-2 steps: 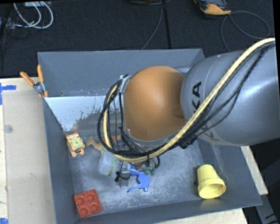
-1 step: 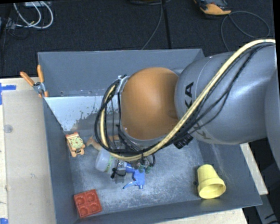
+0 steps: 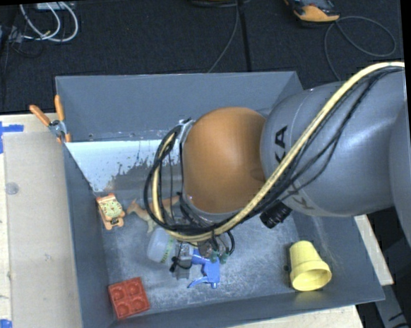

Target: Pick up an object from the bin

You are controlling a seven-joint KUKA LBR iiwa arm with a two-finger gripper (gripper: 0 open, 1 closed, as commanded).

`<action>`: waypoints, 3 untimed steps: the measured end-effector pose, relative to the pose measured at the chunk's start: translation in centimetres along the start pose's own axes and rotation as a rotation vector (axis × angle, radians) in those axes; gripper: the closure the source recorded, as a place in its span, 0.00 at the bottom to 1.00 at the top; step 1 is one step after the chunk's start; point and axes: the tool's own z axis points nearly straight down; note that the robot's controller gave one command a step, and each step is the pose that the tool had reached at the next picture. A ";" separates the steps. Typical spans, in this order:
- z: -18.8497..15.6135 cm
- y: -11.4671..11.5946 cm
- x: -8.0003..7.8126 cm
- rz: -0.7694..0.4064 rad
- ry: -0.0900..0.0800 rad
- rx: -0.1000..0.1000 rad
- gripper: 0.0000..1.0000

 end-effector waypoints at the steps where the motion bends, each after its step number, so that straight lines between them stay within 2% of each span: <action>1: -6.7 -0.6 -0.2 0.006 -0.021 -0.008 0.00; 2: -6.0 -0.7 -1.1 0.045 -0.034 -0.013 0.00; 3: -4.4 -1.4 0.0 0.057 -0.005 -0.002 0.00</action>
Offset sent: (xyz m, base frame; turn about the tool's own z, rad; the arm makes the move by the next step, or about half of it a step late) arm 0.0288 -0.0123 -0.1324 0.2023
